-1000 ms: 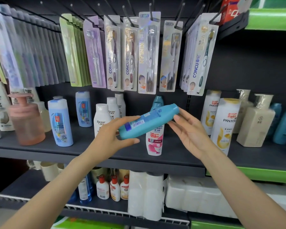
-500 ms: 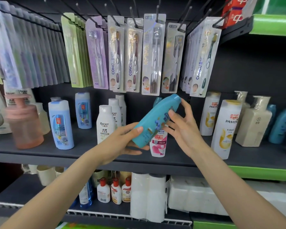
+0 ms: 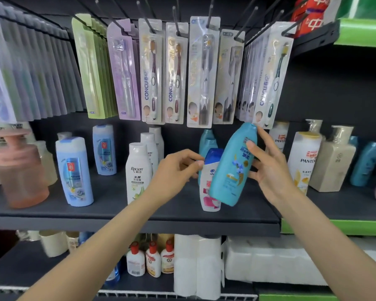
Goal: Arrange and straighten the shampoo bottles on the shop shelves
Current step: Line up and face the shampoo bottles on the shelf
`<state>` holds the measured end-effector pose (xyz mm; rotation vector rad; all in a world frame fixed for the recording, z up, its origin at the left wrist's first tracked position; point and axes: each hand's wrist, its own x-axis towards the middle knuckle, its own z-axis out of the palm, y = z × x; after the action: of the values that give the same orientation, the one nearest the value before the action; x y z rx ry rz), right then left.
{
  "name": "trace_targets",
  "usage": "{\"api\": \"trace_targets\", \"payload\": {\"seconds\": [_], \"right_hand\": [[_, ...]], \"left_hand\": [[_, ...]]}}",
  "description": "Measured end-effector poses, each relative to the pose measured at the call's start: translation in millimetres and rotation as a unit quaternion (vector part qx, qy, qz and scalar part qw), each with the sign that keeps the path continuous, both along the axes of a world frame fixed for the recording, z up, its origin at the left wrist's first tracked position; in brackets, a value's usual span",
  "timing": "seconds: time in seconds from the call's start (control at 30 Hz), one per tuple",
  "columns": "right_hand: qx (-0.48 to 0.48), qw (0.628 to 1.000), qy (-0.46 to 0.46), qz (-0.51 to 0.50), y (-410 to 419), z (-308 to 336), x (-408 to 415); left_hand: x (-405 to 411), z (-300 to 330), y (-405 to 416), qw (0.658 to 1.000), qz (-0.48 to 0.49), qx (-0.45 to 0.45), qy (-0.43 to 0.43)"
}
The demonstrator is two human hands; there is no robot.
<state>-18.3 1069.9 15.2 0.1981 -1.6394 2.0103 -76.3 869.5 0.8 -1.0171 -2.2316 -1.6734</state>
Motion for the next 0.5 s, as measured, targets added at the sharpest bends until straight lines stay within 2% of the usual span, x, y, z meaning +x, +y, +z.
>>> {"api": "trace_targets", "payload": {"seconds": [0.1, 0.23, 0.4, 0.5], "right_hand": [[0.011, 1.0, -0.008, -0.019, 14.8, 4.7, -5.0], [0.099, 0.992, -0.017, -0.081, 33.8, 8.1, -17.7], [0.3, 0.941, -0.008, -0.156, 56.7, -0.8, -53.8], [0.356, 0.919, -0.022, -0.166, 68.8, -14.0, -80.1]], "left_hand": [[-22.6, -0.7, 8.4, 0.997, 0.072, 0.007, 0.04], [-56.3, -2.1, 25.3, 0.992, 0.114, -0.035, 0.051], [-92.8, 1.8, 50.5, 0.989, 0.115, -0.078, 0.042], [-112.0, 4.0, 64.9, 0.991, 0.118, -0.067, -0.002]]}}
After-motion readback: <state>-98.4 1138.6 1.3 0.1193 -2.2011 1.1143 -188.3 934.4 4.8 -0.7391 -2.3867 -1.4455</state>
